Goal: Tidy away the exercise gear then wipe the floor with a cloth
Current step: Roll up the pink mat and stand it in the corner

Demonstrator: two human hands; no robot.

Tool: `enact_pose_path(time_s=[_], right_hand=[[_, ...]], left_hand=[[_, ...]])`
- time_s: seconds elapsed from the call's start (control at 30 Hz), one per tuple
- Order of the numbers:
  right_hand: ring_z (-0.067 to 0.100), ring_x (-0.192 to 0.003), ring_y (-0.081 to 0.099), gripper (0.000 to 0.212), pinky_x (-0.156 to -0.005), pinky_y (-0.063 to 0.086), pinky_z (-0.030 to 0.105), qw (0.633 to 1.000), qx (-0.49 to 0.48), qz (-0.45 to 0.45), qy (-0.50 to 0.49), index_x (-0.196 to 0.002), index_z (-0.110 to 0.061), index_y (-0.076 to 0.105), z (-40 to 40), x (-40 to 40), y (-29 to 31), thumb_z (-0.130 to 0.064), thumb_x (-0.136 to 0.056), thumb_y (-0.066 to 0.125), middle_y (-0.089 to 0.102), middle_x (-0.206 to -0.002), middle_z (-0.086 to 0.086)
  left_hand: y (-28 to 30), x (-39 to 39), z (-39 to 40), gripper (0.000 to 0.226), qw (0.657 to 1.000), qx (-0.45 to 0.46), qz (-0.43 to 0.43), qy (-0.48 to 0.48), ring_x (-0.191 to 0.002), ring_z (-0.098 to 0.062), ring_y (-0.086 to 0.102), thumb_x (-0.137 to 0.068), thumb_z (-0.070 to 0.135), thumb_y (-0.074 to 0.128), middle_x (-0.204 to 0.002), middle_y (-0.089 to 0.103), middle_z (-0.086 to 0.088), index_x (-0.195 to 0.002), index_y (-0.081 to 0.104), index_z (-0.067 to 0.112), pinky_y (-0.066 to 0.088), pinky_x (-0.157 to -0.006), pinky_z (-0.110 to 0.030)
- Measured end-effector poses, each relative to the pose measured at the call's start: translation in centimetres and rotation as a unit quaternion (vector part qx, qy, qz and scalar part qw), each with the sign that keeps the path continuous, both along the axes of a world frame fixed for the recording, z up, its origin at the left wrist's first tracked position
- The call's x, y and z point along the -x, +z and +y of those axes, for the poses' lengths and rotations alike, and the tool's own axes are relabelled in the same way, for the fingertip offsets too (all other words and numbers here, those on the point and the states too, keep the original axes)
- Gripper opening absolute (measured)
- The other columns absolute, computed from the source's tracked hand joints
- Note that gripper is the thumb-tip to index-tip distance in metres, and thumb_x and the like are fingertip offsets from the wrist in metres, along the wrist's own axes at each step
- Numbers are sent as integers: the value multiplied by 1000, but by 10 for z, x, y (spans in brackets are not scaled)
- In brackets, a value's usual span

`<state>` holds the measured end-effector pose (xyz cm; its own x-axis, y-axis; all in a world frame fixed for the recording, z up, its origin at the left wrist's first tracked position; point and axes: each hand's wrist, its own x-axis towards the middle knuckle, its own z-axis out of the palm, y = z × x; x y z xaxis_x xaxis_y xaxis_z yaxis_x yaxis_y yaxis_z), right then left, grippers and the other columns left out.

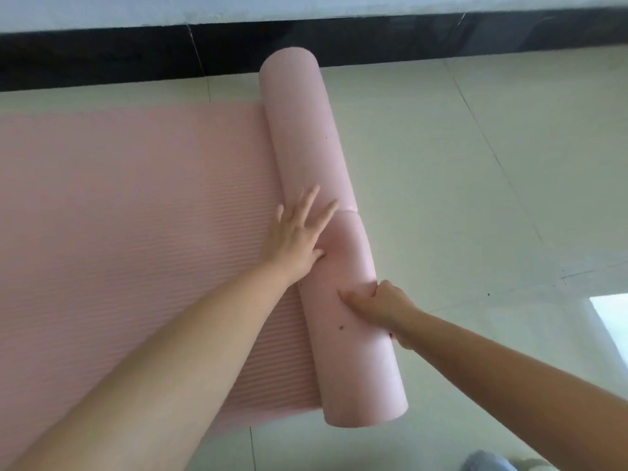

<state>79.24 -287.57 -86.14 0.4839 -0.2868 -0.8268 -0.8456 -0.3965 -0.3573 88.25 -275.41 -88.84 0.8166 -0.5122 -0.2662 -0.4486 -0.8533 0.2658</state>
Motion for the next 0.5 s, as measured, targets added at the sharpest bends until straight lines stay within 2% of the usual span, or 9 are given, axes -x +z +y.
enact_pose_path(time_s=[0.07, 0.1, 0.2, 0.27, 0.33, 0.4, 0.5], right_hand=[[25, -108, 49, 74, -79, 42, 31, 1000, 7, 3, -8, -140, -2, 28, 20, 0, 7, -45, -87, 56, 43, -134, 9], [25, -108, 49, 71, -78, 41, 31, 1000, 19, 5, -1, -140, -3, 28, 29, -1, 10, -43, -88, 54, 42, -133, 8], [23, -95, 45, 51, -72, 43, 30, 998, 53, -7, -12, -133, -5, 38, 53, 1, 19, -32, -90, 51, 47, -117, 8], [22, -92, 45, 37, -82, 47, 34, 996, 83, -22, -37, -126, -9, 47, 69, 7, 21, -21, -91, 48, 50, -113, 9], [22, -93, 47, 36, -91, 46, 34, 993, 97, -30, -63, -127, -15, 49, 88, 13, 23, -14, -91, 45, 52, -109, 5], [20, -95, 48, 39, -83, 43, 30, 991, 84, -44, -89, -129, -18, 50, 110, 18, 26, -9, -92, 42, 53, -109, 1], [18, -93, 48, 40, -65, 38, 20, 989, 53, -60, -125, -127, -17, 52, 139, 24, 33, -3, -93, 37, 62, -119, 4]], left_hand=[[4, -10, 12, 73, 993, -28, -4, -114, -147, -23, -9, -94, 11, 49, -159, -10, 0, -150, 6, 30, 10, -118, -41], [5, -13, 19, 71, 990, -41, 4, -139, -147, -23, -9, -93, 5, 45, -159, -9, 2, -150, 8, 28, 13, -118, -38], [13, -20, 43, 62, 989, -39, 43, -135, -147, -26, -3, -91, 3, 39, -160, 1, -1, -148, 18, 17, 22, -118, -40], [18, -24, 60, 57, 990, -43, 42, -130, -145, -31, 11, -93, 11, 37, -157, 16, -9, -147, 18, 14, 26, -115, -42], [22, -25, 76, 59, 990, -47, 25, -134, -133, -35, 35, -96, 23, 35, -142, 39, -16, -149, 9, 22, 35, -105, -40], [22, -24, 92, 57, 988, -54, 26, -144, -121, -36, 46, -100, 33, 30, -132, 48, -19, -149, 3, 35, 39, -98, -40], [14, -25, 116, 48, 990, -56, 69, -106, -121, -38, 45, -100, 41, 28, -135, 48, -21, -146, 15, 40, 38, -99, -41]])
